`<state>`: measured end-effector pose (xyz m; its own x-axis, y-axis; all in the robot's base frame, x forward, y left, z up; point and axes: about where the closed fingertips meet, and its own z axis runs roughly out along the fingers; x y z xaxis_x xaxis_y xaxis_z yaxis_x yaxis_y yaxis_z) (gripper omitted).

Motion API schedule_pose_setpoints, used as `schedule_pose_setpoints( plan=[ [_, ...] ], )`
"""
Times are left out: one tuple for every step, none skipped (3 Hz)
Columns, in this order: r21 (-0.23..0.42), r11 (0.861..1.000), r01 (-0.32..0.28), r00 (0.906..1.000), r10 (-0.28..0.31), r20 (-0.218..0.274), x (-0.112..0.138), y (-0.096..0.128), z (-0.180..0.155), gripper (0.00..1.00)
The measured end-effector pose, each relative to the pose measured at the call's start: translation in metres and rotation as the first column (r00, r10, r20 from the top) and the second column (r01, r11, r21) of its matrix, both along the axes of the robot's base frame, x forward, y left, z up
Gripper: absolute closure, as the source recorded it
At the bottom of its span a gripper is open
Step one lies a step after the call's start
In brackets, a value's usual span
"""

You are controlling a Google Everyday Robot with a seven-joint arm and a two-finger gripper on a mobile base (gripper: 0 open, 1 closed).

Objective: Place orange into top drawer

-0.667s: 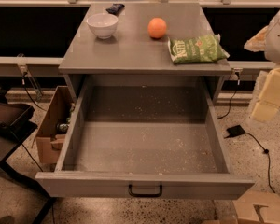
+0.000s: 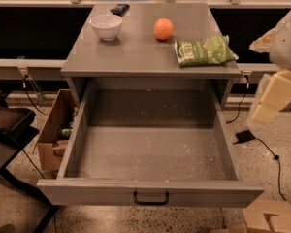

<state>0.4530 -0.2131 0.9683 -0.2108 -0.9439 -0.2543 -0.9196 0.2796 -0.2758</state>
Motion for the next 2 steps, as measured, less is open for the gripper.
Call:
schedule_pose_setpoints(
  plan=[
    [0.201, 0.979, -0.021, 0.9953, 0.002, 0.097, 0.08, 0.024, -0.04, 0.0],
    [0.348, 0.936, -0.047, 0.978, -0.028, 0.207, 0.17, 0.053, -0.047, 0.0]
  ],
)
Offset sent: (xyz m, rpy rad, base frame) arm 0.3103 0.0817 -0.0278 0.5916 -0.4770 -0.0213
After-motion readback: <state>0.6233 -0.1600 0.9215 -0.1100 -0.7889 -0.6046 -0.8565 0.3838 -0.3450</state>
